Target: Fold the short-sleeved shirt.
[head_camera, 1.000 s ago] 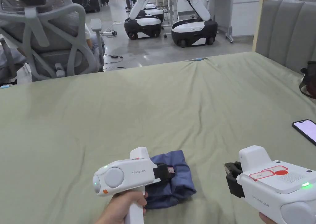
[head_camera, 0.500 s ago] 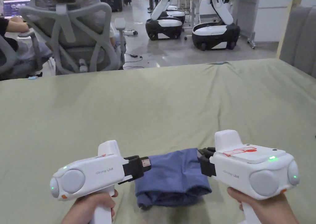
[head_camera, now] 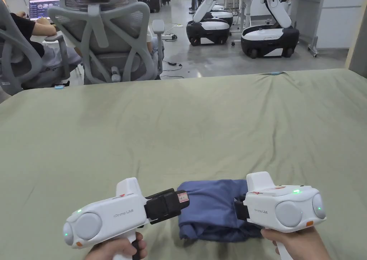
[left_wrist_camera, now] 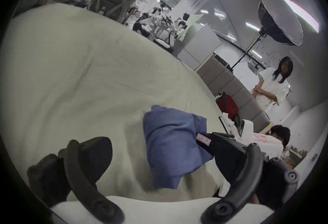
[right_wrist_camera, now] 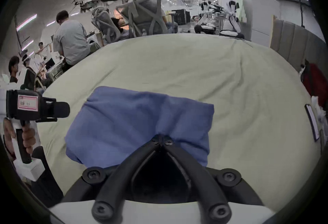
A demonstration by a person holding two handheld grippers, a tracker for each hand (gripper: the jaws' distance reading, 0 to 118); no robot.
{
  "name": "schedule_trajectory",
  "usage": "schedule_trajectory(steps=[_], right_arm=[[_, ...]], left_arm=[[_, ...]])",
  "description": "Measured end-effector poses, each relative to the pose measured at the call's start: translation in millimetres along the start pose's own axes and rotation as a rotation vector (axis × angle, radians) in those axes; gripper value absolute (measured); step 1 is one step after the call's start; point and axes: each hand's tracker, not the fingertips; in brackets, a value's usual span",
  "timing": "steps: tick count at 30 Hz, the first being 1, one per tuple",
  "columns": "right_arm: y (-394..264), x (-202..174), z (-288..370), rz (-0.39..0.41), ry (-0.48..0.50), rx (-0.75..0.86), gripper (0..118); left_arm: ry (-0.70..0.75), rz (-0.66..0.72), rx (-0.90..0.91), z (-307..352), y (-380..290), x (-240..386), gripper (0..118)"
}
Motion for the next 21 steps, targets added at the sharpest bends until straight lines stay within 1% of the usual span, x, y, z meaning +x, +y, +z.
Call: schedule_trajectory(steps=[1,3,4,5,6,7,9,11,13,14,16,19,21], right_arm=[[0,-1,2,-0.001,-0.001,0.001,0],[-1,-3,5,0.002,-0.003,0.004,0],[-1,-2,5,0.002,-0.001,0.007,0],[-2,-1,5,-0.001,0.002,0.009,0],[-1,-1,3,-0.005,0.004,0.01,0],[-1,0,3,-0.006,0.007,0.011,0],[-2,0,3,-0.004,0.007,0.012,0],[-4,1,2,-0.007,0.001,0.015,0],[-5,2,2,-0.019,0.009,0.023,0],[-5,1,3,-0.021,0.007,0.024,0],[-6,0,5,-0.012,0.005,0.028,0],[-6,-5,7,-0.005,-0.004,0.05,0],[-2,-15,13,0.003,-0.025,0.085,0]], left_arm=[[-0.008,0.025,-0.009,1,-5,-6,118],[-0.029,0.046,-0.034,-19,-4,-7,118],[-0.035,0.048,-0.054,-30,-3,-8,115],[-0.033,0.059,-0.068,-37,-3,-9,109],[-0.03,0.071,-0.093,-48,-3,-9,102],[-0.023,0.08,-0.111,-57,-3,-10,91],[-0.024,0.06,-0.114,-63,-6,-4,78],[-0.024,0.068,-0.109,-65,-3,-2,64],[-0.05,0.058,-0.113,-58,-2,-2,37],[-0.058,0.041,-0.104,-55,-2,1,34],[-0.06,-0.026,-0.106,-51,-3,7,32],[-0.074,-0.001,-0.121,-49,5,-3,32],[-0.078,0.005,-0.123,-48,12,-14,32]])
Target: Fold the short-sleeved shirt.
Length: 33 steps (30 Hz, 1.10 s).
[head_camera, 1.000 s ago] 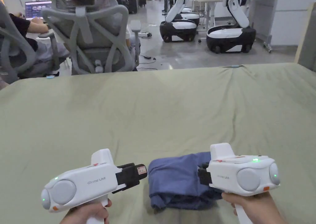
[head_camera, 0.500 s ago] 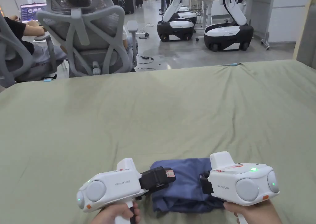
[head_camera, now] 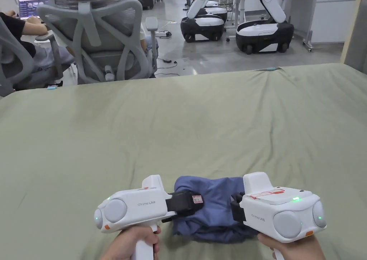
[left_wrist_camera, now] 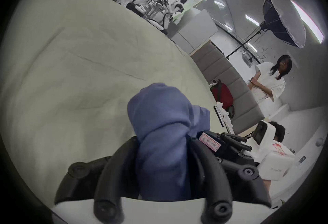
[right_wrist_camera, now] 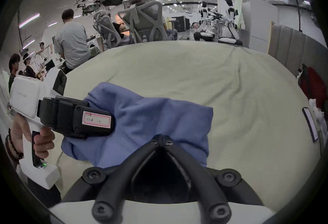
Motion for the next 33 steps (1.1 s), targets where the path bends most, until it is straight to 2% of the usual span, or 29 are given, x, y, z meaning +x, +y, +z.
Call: schedule_trajectory(steps=[5,12,21,24,28,31,33], right_arm=[[26,-50,0,0.079,-0.026,0.11,0],[73,-164,-30,0.166,0.042,0.238,0],[109,-343,-117,0.264,0.263,0.282,0],[113,-387,-141,0.277,0.326,0.264,0],[106,-413,-158,0.329,0.347,0.25,0],[103,-416,-164,0.348,0.354,0.231,0],[101,-416,-165,0.347,0.354,0.221,0]], left_arm=[[0.011,-0.016,0.035,49,16,-16,31],[0.096,-0.011,0.13,170,38,-109,31],[0.197,0.049,0.256,334,67,-274,32],[0.222,0.063,0.289,381,68,-307,32],[0.25,0.109,0.303,409,70,-353,31],[0.223,0.106,0.305,408,66,-354,33],[0.24,0.094,0.308,402,67,-351,45]])
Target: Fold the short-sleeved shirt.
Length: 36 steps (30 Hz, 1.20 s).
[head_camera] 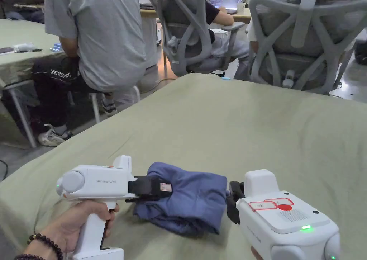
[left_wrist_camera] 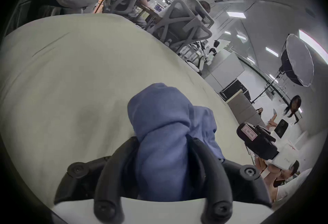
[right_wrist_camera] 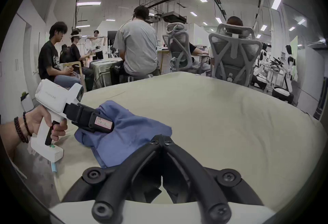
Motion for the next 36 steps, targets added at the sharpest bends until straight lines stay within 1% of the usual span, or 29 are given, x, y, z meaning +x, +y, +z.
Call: schedule_trajectory(steps=[2,3,4,5,6,7,8,9,11,12,13,14,15,16,19,20,22,24,26,28,29,31,33,36], right_arm=[[1,2,1,-0.001,0.002,-0.003,0],[2,3,2,0.005,0.001,-0.006,0],[2,4,3,0.01,-0.001,-0.007,0],[3,6,5,0.013,-0.001,-0.006,0],[5,8,8,0.013,-0.003,-0.002,0],[7,10,11,0.01,-0.005,0.004,0],[11,9,18,0.009,-0.007,0.008,0],[13,11,22,0.011,-0.007,0.01,0],[16,17,32,0.01,-0.012,0.017,0],[15,20,35,0.009,-0.012,0.024,0],[16,25,42,0.008,-0.017,0.028,0],[18,29,49,0.007,-0.024,0.034,0],[20,34,60,0.006,-0.03,0.042,0],[22,39,71,0.002,-0.04,0.048,0],[27,61,107,-0.008,-0.071,0.077,0],[28,68,119,-0.007,-0.082,0.088,0],[31,90,149,-0.005,-0.119,0.116,0],[35,113,176,-0.013,-0.16,0.142,0],[43,141,205,-0.005,-0.208,0.165,0],[51,173,239,0.009,-0.282,0.19,0],[54,190,255,0.006,-0.314,0.196,0],[59,227,290,-0.012,-0.375,0.219,0],[62,261,321,-0.03,-0.441,0.226,0],[57,310,357,-0.059,-0.534,0.242,0]], left_arm=[[0.058,0.001,-0.006,1,2,1,83],[0.097,-0.012,0.016,-2,5,2,106],[0.133,-0.03,0.038,0,5,4,118],[0.155,-0.045,0.076,5,6,6,115],[0.163,-0.046,0.157,16,4,7,116],[0.156,-0.047,0.206,13,3,43,118],[0.168,-0.034,0.221,16,6,48,118],[0.217,-0.025,0.208,20,8,57,118],[0.311,-0.101,0.244,36,10,76,118],[0.344,-0.142,0.285,42,4,94,106],[0.343,-0.205,0.329,46,-1,113,75],[0.358,-0.223,0.359,47,-6,129,42],[0.373,-0.23,0.384,49,-5,137,15],[0.383,-0.232,0.401,47,-9,155,1],[0.314,-0.291,0.424,36,-22,220,0],[0.319,-0.302,0.424,29,-27,239,0],[0.314,-0.375,0.436,10,-36,283,0],[0.257,-0.401,0.463,-9,-38,323,0],[0.23,-0.404,0.482,-31,-40,369,0],[0.172,-0.495,0.508,-55,-39,417,0],[0.158,-0.518,0.503,-67,-40,441,0],[0.085,-0.541,0.523,-92,-40,485,0],[0.09,-0.589,0.544,-118,-41,527,0],[0.075,-0.591,0.559,-160,-35,566,0]])
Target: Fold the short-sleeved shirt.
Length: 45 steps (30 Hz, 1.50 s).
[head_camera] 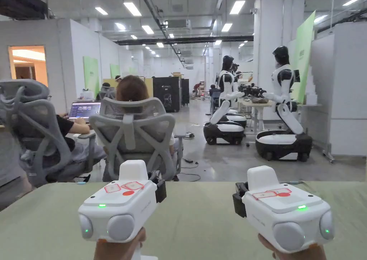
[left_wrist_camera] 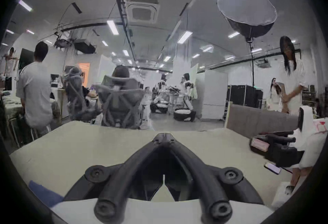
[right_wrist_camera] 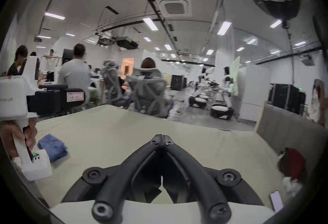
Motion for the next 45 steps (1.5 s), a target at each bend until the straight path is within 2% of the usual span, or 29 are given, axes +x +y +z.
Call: schedule_trajectory(steps=[3,6,9,17,28,29,30,31,32,33,34,35,36,37,38,45], right_arm=[[-5,51,10,-0.036,-0.103,0.019,0],[-19,85,22,-0.06,-0.191,0.019,0],[-41,103,26,-0.099,-0.206,0.017,0],[-81,91,23,-0.087,-0.22,0.069,0],[-88,91,20,-0.087,-0.238,0.058,0],[-89,92,19,-0.085,-0.235,0.059,3],[-89,92,19,-0.085,-0.228,0.061,12],[-89,92,19,-0.085,-0.222,0.059,23],[-88,92,19,-0.082,-0.219,0.059,31],[-88,91,19,-0.078,-0.216,0.061,31],[-88,91,17,-0.078,-0.21,0.05,57],[-89,91,16,-0.083,-0.203,0.046,76],[-91,92,16,-0.087,-0.196,0.05,89],[-94,91,15,-0.085,-0.192,0.053,110],[-96,90,14,-0.083,-0.194,0.055,118],[-104,89,17,-0.087,-0.207,0.081,118]], left_arm=[[0.015,-0.044,-0.003,-22,0,38,0],[0.026,-0.04,-0.007,-36,-15,53,0],[0.035,-0.059,-0.037,-35,-36,64,0],[0.071,-0.06,-0.051,-20,-77,74,0],[0.112,-0.103,-0.038,-17,-84,69,0],[0.116,-0.107,-0.033,-16,-86,69,7],[0.116,-0.109,-0.031,-15,-86,69,20],[0.114,-0.109,-0.033,-15,-87,71,40],[0.115,-0.108,-0.04,-15,-88,71,49],[0.117,-0.109,-0.058,-16,-89,71,49],[0.125,-0.106,-0.067,-19,-92,70,76],[0.143,-0.106,-0.065,-22,-95,70,101],[0.161,-0.109,-0.057,-21,-97,69,118],[0.191,-0.125,-0.006,-17,-99,68,118],[0.169,-0.113,-0.018,-16,-100,67,118],[0.157,-0.098,-0.051,-19,-103,58,118]])
